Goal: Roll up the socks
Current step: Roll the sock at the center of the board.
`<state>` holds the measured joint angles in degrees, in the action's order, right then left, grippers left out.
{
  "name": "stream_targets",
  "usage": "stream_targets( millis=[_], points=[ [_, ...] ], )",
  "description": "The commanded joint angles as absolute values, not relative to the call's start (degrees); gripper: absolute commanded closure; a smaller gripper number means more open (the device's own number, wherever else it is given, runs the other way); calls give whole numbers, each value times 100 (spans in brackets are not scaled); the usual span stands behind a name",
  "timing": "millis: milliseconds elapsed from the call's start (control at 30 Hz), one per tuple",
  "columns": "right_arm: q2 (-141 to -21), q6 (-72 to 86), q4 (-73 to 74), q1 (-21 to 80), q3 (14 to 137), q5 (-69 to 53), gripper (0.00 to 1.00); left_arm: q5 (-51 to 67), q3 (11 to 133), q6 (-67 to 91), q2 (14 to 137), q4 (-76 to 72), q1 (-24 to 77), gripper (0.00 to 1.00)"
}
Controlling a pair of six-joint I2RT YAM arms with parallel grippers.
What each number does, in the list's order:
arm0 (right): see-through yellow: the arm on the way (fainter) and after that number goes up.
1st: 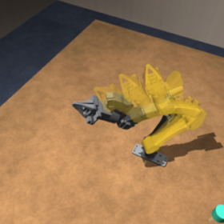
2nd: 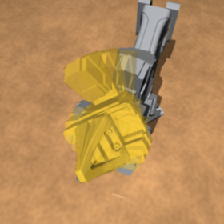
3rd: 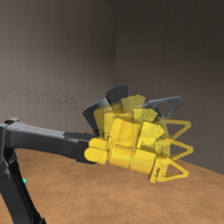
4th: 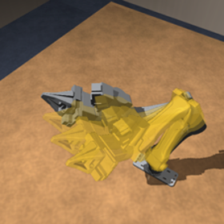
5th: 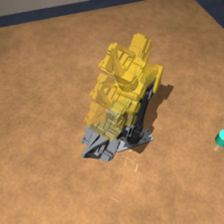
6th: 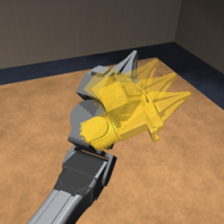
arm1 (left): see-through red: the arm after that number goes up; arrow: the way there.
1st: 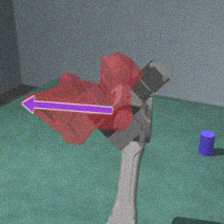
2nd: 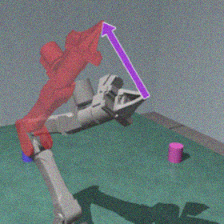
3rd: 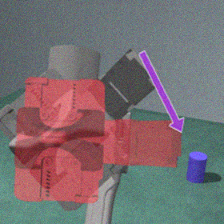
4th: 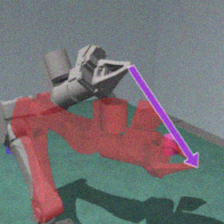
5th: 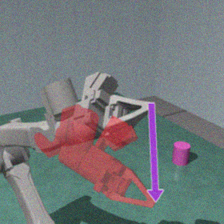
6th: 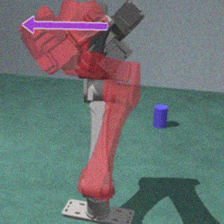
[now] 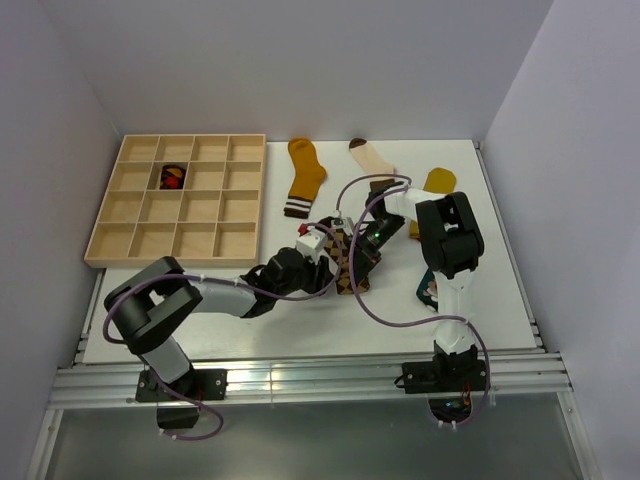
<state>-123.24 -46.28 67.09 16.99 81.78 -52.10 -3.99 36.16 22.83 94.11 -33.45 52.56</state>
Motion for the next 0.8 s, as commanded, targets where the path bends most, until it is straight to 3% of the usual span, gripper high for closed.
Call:
stream_targets(
  millis=[0,367,767],
  points=[
    [-12489,-4535,6970,1600,8376,-5230,90,157,3893,1776,9518,-3937,5282,48],
    [-12463,-4272,6610,1538,8218,-5019,90,-1484,4922,1661,10406,-4049,5282,46],
    [-12463,-4078,6653,1521,8279,-4975,90,-1380,5686,2583,11557,-3534,4975,47]
  ],
)
